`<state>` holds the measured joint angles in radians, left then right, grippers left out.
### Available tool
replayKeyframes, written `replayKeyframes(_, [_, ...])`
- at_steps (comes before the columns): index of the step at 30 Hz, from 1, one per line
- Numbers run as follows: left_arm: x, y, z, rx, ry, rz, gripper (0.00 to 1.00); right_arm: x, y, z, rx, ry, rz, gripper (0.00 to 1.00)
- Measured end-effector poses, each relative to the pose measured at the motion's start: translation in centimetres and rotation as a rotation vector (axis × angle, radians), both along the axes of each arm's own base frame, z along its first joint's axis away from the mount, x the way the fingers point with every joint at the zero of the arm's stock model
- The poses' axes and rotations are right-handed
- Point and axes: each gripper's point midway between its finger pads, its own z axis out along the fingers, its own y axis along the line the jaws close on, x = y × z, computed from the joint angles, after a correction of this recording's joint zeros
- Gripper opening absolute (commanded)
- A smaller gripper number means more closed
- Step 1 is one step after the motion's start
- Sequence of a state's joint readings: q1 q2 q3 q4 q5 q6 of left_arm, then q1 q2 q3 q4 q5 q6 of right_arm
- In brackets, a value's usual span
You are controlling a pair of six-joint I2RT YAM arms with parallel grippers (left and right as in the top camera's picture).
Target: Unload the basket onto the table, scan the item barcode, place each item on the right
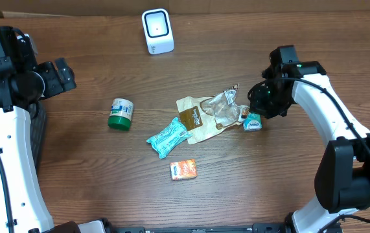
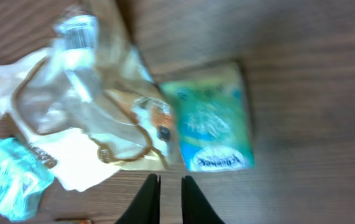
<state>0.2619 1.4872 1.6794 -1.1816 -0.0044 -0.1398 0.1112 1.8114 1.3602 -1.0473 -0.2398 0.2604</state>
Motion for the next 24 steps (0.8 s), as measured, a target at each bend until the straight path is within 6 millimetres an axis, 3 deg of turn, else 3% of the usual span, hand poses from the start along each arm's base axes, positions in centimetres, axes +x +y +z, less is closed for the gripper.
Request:
replayKeyframes(4, [0.0, 0.0, 0.0, 0.000, 0.000, 0.000, 0.99, 1.6, 1.3, 0.3, 0.013, -0.085, 0.044, 0.25])
replayKeyframes(13, [0.0, 0.0, 0.0, 0.000, 0.000, 0.000, 1.00, 6.2, 0.4, 0.3, -0.077, -0.254, -0.058, 0.21])
replayKeyframes(19, [0.0, 0.0, 0.0, 0.000, 0.000, 0.000, 0.99, 6.4, 1.0, -3.1, -0.088, -0.202, -0.029, 0.20])
replayKeyframes(24, [0.0, 0.0, 0.0, 0.000, 0.000, 0.000, 1.00, 5.1, 4.0, -5.4, -0.055, -0.153, 0.095, 0.21])
